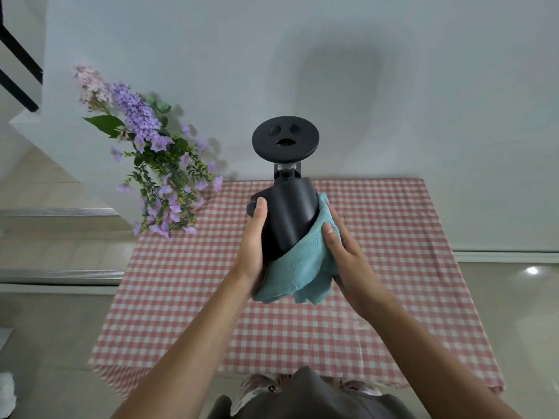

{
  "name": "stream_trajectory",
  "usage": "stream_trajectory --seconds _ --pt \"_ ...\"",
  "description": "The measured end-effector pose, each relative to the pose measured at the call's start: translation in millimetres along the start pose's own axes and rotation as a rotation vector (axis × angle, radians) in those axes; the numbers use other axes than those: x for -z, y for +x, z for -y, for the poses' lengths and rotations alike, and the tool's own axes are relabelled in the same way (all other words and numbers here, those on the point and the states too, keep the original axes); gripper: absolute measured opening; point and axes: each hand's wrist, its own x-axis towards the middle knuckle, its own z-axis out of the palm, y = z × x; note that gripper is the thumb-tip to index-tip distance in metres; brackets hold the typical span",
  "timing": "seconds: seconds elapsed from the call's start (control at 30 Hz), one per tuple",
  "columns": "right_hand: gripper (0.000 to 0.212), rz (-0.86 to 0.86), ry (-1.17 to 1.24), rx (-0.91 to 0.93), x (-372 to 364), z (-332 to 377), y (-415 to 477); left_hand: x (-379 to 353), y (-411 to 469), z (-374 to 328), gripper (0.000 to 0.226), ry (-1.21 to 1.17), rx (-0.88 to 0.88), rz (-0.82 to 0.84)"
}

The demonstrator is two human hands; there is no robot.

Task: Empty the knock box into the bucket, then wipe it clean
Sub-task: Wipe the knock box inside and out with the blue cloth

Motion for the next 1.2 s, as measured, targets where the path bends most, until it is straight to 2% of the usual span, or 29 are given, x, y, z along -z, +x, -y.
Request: stream_trajectory --seconds 0.1,0.23,0.37,0.53,0.6,0.67,0.73,0.83,0.9,1.03,1.2 --pt "0.044 0.046 0.093 -0.056 6 2 -2 11 1 2 0.076 -0.065 0.012 0.07" --pt "0.047 0.04 0.101 -0.043 9 6 -2 11 0 0 0.075 -0.071 0.0 0.068" --pt "0.046 -0.092 -0.091 0.173 -4 6 -5 -4 -1 1 0.081 0.111 -0.076 -0.011" --pt "0.056 -0.221 -0.346 0.338 -21 4 -10 -17 2 8 0.064 0.31 -0.257 -0.144" --pt "0.061 -0.276 -0.446 0.408 -28 4 -11 -22 1 13 0.049 0.38 -0.299 -0.179" --pt "0.061 -0.319 -0.58 0.465 -31 5 -10 -27 0 19 0.036 0.347 -0.302 -0.166" --pt "0.055 -0.332 -0.697 0.51 -27 6 -7 -27 1 21 0.043 0.247 -0.287 -0.138" --pt "0.051 -0.306 -0.51 0.461 -20 5 -4 -20 10 24 0.075 0.136 -0.242 -0.11" --pt "0.05 -0.277 -0.417 0.444 -20 6 -6 -19 12 24 0.084 0.077 -0.161 -0.073" --pt "0.05 -0.263 -0.402 0.467 -27 5 -9 -24 6 13 0.075 -0.155 -0.058 -0.076" --pt "0.05 -0.387 -0.166 0.437 -24 -3 -12 -21 7 10 0.081 -0.104 -0.056 -0.168"
